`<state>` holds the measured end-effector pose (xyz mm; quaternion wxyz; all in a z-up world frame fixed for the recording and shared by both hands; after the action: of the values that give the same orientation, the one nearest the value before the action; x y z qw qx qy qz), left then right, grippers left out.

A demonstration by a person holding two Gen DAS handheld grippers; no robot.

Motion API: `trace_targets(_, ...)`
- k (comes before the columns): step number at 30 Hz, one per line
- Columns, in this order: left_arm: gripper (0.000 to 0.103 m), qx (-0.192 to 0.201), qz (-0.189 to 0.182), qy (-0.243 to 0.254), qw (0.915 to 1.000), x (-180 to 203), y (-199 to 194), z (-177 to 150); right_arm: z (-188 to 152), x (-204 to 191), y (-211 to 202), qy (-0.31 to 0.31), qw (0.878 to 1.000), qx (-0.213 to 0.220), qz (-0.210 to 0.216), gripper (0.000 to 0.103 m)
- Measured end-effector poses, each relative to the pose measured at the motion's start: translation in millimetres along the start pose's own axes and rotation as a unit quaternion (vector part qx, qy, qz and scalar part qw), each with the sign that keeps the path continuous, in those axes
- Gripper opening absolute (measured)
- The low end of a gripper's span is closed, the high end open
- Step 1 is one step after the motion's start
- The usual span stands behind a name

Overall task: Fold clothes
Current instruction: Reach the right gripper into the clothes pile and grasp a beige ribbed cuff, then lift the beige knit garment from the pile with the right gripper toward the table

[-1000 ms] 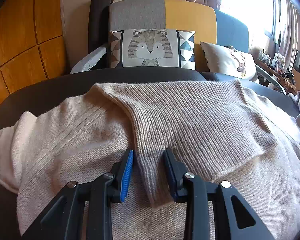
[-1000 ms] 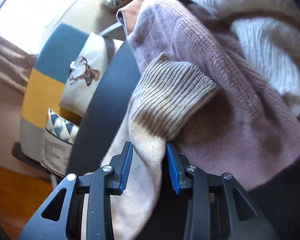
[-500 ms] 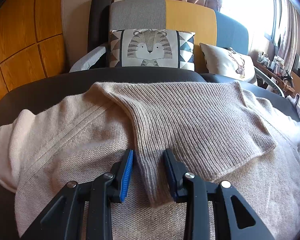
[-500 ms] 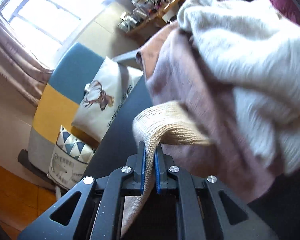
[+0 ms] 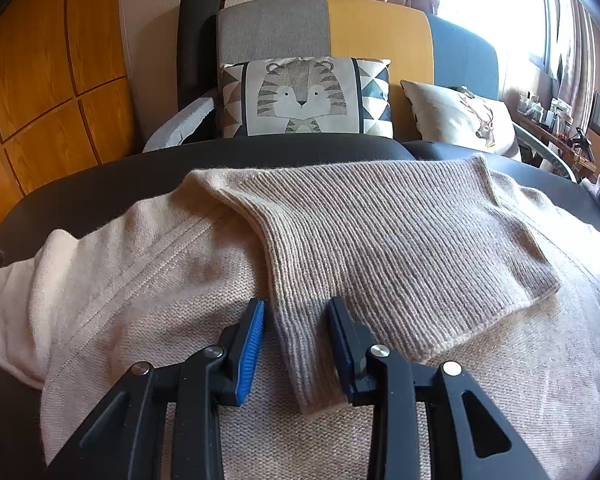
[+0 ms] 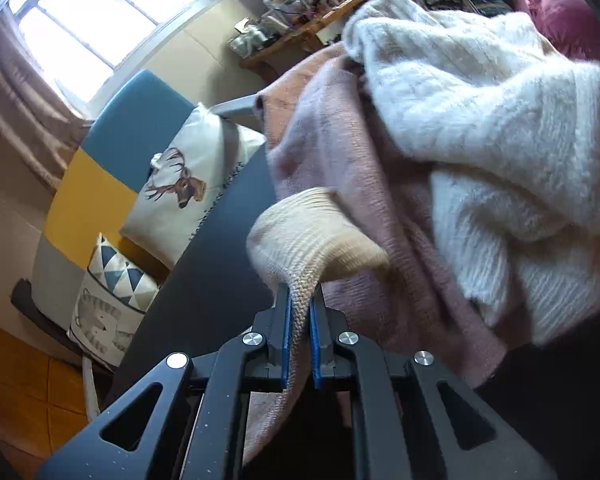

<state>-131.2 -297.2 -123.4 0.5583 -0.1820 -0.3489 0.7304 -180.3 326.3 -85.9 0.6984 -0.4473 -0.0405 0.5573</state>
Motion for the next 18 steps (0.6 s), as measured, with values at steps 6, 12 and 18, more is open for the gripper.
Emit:
trace_targets(6,0.036,-0.002,-0.006,-0.008,0.9999,-2.0,-0.1,0.1,-3.4,-69.9,-16.2,-0.084,0.996,0.006,0.020,0.008)
trace_targets(12,0.036,-0.006,-0.012,-0.016,0.9998,-4.6,-0.5,1.6,-11.7,-160.9,-27.2,-0.161,0.985,0.015,0.060,0.008)
trace_targets(18,0.037,-0.007,-0.016,-0.019,0.9997,-6.5,0.0,2.7,-32.4,-238.4,-30.0,-0.213,0.970,0.012,0.114,0.008)
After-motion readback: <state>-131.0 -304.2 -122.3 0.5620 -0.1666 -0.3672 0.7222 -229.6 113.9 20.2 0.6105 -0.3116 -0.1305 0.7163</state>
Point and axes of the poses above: each gripper's, at about its wrist camera, not at the fingertips, and y roughly the way its jaws point, x to its right, z to its top, the point moved 3 cm from there along y, roughly the way its jaws point, and after that the axes turned 12 degrees about -y, right-handed, at the moved point
